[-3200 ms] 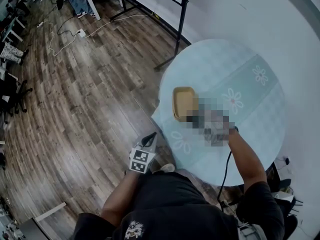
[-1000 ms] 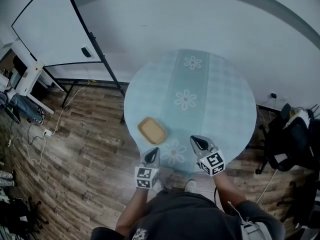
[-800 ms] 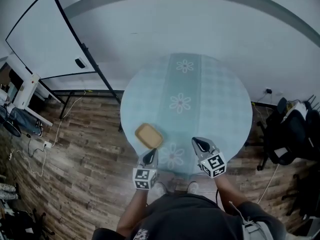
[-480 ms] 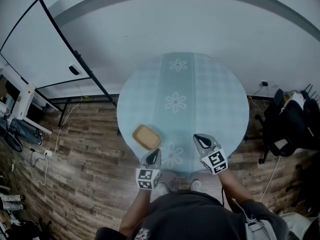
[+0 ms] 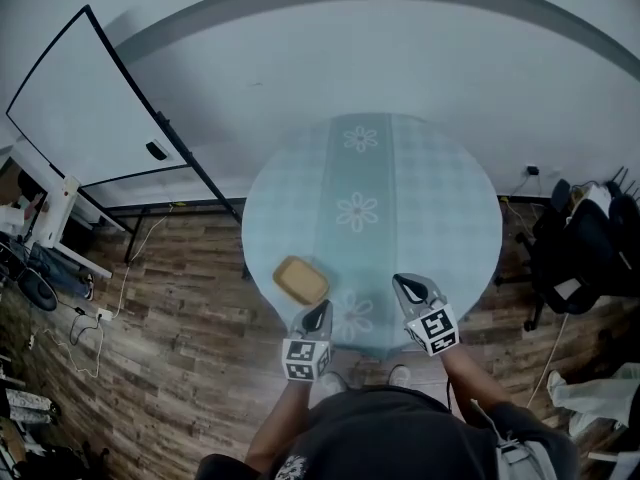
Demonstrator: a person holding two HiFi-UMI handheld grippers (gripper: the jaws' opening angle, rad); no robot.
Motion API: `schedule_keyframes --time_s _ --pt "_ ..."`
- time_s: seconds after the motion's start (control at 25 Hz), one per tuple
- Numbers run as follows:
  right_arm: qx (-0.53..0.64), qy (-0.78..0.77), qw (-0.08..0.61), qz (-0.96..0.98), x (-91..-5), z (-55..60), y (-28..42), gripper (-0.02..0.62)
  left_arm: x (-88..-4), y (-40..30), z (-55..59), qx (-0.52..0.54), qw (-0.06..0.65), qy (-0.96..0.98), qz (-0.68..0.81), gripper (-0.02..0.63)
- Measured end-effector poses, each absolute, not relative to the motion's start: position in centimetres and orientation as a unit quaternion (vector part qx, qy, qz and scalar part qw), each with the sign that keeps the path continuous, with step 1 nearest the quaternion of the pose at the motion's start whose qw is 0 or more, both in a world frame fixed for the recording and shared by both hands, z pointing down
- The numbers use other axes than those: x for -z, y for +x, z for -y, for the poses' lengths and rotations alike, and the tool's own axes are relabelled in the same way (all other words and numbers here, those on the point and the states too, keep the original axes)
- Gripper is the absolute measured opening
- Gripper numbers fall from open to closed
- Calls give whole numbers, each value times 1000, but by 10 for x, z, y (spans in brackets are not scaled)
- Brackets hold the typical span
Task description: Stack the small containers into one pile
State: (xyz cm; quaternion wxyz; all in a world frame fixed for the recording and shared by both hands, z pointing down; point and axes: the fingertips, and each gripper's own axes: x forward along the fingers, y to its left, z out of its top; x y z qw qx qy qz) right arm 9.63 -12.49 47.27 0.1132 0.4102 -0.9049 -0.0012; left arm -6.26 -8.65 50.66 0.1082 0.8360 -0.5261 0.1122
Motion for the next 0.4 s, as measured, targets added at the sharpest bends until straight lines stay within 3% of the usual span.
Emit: schedule_keyframes --time_s 0.4 --pt "-1 415 96 905 -461 132 104 0 -498 -67 93 -105 105 827 542 6"
